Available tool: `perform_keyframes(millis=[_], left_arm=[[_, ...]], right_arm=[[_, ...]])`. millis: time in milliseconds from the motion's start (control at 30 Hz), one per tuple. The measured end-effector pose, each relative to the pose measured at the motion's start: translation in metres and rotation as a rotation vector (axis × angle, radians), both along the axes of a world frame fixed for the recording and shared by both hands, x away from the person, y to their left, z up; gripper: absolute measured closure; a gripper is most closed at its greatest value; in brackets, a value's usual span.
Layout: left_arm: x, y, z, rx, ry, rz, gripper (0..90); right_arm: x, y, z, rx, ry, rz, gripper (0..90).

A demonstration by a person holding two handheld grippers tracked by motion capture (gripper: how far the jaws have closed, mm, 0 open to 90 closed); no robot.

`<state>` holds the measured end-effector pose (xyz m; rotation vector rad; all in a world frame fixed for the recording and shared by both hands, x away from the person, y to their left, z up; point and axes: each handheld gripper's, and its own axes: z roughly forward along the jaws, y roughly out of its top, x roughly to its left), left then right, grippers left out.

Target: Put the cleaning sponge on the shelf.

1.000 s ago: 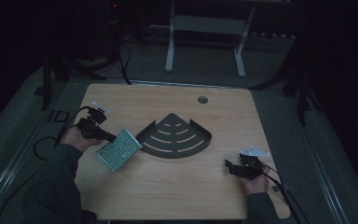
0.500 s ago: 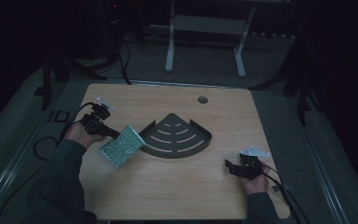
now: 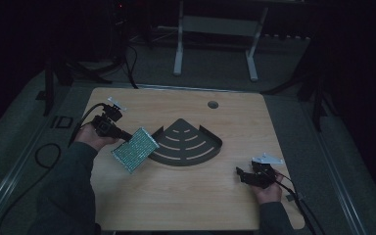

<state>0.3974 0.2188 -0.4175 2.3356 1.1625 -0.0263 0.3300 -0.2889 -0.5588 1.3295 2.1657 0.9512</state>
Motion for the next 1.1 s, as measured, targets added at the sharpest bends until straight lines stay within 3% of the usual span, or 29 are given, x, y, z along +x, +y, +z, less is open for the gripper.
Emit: perform_keyframes(millis=[1100], left_arm=[[0.033, -0.036, 0.004, -0.037, -0.002, 0.004, 90.0]], right_arm=[[0.001, 0.000, 0.000, 0.001, 0.001, 0.005, 26.1]])
